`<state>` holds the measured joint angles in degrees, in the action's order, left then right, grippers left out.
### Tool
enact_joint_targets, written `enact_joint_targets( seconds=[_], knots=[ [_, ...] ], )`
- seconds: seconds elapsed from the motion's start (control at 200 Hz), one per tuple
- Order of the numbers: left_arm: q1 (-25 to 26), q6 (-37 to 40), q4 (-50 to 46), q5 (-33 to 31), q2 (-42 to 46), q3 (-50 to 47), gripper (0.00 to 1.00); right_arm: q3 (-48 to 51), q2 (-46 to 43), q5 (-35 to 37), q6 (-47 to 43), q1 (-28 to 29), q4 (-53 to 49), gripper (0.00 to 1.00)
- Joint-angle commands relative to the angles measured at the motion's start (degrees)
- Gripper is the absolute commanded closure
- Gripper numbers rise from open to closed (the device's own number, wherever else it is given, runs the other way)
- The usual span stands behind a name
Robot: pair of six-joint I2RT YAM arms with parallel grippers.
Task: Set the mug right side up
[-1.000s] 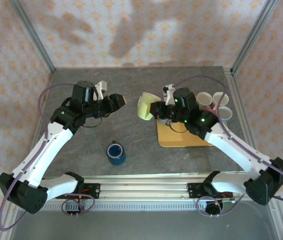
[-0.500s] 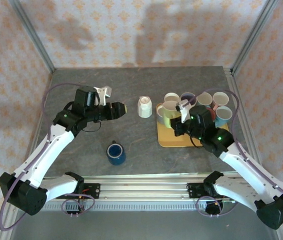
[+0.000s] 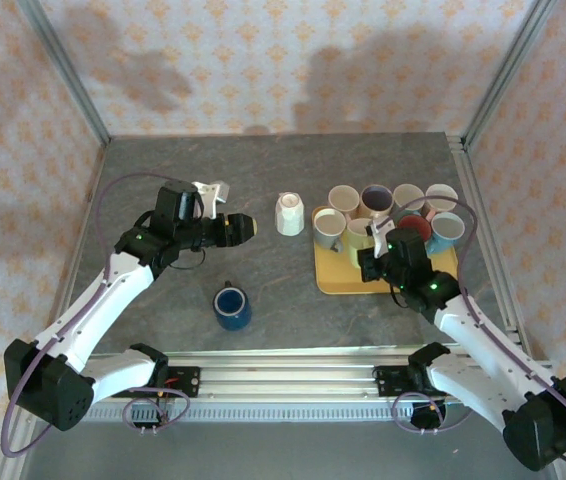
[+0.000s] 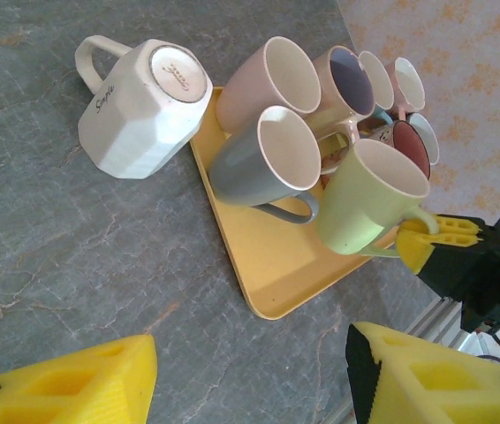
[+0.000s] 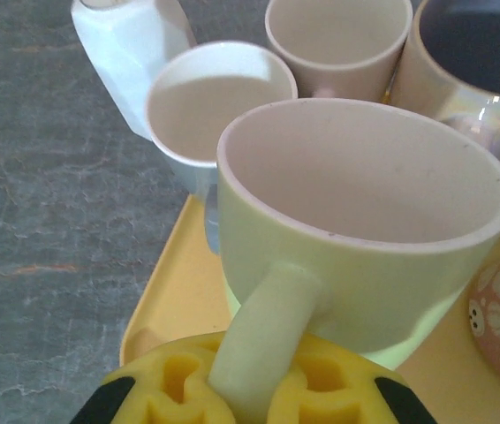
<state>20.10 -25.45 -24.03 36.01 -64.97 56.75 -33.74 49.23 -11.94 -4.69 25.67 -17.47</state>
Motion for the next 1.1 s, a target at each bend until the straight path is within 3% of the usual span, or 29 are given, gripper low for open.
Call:
enact_joint_targets(
  seconds=[0.0, 0.52, 1.096],
  knots=[
    [0.0, 1.4, 2.4, 0.3, 0.5, -1.2, 0.4, 0.7, -1.1, 1.6, 0.2, -0.6, 10.6, 1.0],
    [0.3, 1.1, 2.6, -1.3, -1.1, -1.8, 0.38, 6.9, 4.2, -4.5, -0.2, -7.3, 19.9, 1.0],
    [0.3, 2.8, 1.7, -3.2, -1.5, -0.6, 0.37, 1.6, 10.9, -5.3, -0.9, -8.1, 13.8, 1.0]
  ],
)
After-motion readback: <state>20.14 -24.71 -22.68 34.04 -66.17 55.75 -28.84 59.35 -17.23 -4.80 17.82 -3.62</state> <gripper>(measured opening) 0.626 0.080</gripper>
